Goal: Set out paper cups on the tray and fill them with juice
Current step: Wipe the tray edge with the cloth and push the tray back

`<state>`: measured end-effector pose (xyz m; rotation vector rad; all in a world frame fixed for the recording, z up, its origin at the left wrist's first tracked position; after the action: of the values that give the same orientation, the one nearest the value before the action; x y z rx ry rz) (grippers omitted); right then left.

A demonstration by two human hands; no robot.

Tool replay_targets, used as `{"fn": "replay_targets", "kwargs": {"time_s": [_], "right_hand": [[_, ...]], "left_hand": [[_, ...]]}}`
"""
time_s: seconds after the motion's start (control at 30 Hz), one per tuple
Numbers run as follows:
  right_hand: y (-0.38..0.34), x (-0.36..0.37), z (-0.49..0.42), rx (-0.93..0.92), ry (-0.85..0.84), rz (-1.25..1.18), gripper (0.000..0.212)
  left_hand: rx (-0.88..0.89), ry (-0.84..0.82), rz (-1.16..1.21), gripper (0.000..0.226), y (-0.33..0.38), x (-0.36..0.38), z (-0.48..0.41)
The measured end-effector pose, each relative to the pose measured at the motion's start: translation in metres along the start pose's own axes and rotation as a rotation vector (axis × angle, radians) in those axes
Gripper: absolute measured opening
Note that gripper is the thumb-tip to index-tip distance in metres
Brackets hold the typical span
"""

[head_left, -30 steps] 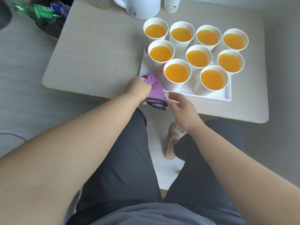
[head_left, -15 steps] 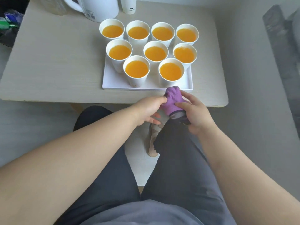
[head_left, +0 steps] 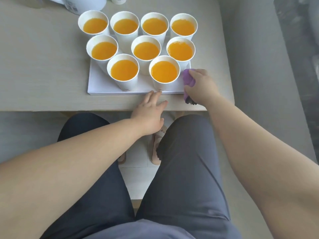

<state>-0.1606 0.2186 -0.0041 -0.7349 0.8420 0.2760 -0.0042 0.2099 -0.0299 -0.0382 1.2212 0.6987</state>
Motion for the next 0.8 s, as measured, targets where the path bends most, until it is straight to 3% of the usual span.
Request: {"fn": "replay_targets", "kwargs": {"time_s": [0.07, 0.13, 0.23, 0.33, 0.43, 0.53, 0.63, 0.8], "right_hand": [[-0.005, 0.007, -0.004, -0.046, -0.012, 0.146, 0.039], [-0.009, 0.01, -0.007, -0.101, -0.014, 0.248, 0.032], [-0.016, 0.018, -0.009, -0.179, -0.062, 0.422, 0.021], [-0.015, 0.008, -0.007, -0.168, -0.036, 0.339, 0.036], [0.003, -0.006, -0.01, -0.064, -0.02, 0.141, 0.054], [0.009, -0.008, -0.012, -0.044, -0.041, 0.146, 0.06], [0.009, -0.006, -0.013, -0.045, -0.063, 0.121, 0.061], [0.012, -0.008, -0.016, -0.058, -0.075, 0.064, 0.063]], "left_hand": [[-0.012, 0.013, 0.012, 0.055, 0.001, -0.001, 0.001], [-0.023, 0.092, 0.072, 0.047, 0.003, -0.009, 0.005], [0.07, 0.398, 0.189, 0.03, 0.017, -0.052, 0.015], [0.196, 0.665, 0.191, 0.028, 0.035, -0.11, 0.026], [0.188, 0.783, 0.124, 0.026, 0.038, -0.153, 0.02], [0.033, 0.63, 0.012, 0.036, 0.024, -0.167, -0.013], [-0.15, 0.456, -0.069, 0.072, 0.008, -0.173, -0.043], [-0.24, 0.3, -0.153, 0.099, 0.006, -0.169, -0.085]]}}
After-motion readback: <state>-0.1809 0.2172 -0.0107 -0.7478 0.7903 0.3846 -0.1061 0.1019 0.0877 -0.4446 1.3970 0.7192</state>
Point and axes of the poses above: each hand's wrist, its own z-axis away from the middle knuckle, its own x-axis out of the palm, y = z × x, the point moved 10 cm from there along -z, towards the middle knuckle, and after that the axes turned 10 degrees about x, right-handed, at the moved point
